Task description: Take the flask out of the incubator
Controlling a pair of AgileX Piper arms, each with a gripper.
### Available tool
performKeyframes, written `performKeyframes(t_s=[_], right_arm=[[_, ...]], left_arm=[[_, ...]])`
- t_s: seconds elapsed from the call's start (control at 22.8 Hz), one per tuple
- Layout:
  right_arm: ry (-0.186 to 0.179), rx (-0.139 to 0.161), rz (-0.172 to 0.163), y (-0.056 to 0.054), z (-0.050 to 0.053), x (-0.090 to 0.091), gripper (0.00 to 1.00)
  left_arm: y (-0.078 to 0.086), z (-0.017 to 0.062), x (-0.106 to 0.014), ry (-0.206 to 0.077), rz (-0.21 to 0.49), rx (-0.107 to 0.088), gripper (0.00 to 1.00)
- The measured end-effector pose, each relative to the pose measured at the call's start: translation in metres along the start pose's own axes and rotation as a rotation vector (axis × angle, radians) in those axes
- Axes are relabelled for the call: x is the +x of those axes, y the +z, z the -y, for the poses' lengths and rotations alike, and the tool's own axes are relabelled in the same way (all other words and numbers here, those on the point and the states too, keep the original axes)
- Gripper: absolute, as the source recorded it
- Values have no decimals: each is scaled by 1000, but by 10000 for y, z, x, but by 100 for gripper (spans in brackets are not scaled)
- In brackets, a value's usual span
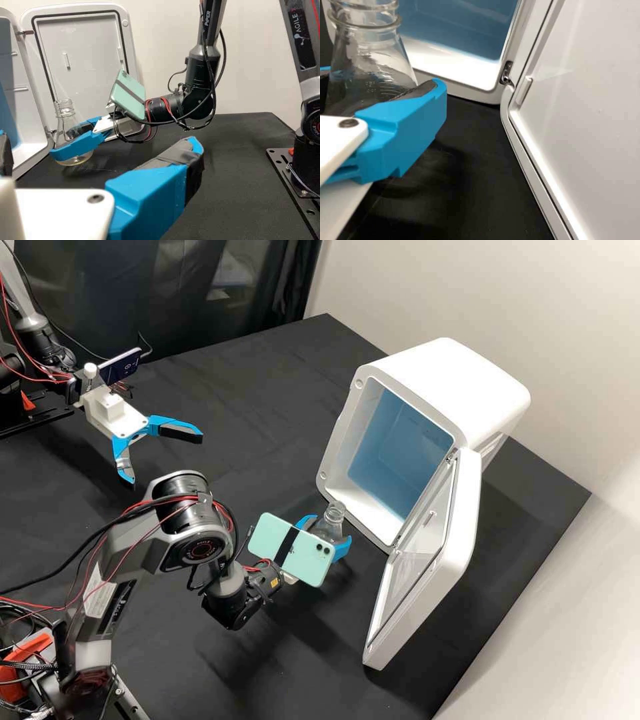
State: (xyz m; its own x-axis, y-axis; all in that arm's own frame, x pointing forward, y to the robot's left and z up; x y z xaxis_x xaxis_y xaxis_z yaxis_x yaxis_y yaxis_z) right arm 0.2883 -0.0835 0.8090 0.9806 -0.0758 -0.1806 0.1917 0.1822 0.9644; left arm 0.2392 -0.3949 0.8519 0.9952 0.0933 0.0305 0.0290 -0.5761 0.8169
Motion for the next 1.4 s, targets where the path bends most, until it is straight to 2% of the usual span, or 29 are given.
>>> performKeyframes(t_s=[0.18,0.35,0.53,0.7,0.83,1.01,1.14,1.23,1.4], right_arm=[[-21,0,10,79,6,-91,0],[-34,-5,-3,69,-7,-183,0],[-60,-7,-15,53,33,-222,0],[-105,-3,-27,56,123,-245,0],[-159,10,-35,73,239,-266,0],[-156,25,-62,80,287,-260,0],[-164,11,-83,59,337,-240,0],[-169,13,-94,44,363,-230,0],[-172,13,-96,49,381,-226,0]], left_arm=[[20,3,3,-1,8,0,100],[37,6,6,-3,16,2,100],[55,19,12,-8,24,1,100],[66,21,14,-9,29,1,100],[77,23,15,-10,33,1,100],[77,23,15,-10,33,1,100],[77,23,15,-10,33,1,100],[77,23,15,-10,33,1,100],[77,23,15,-10,33,1,100]])
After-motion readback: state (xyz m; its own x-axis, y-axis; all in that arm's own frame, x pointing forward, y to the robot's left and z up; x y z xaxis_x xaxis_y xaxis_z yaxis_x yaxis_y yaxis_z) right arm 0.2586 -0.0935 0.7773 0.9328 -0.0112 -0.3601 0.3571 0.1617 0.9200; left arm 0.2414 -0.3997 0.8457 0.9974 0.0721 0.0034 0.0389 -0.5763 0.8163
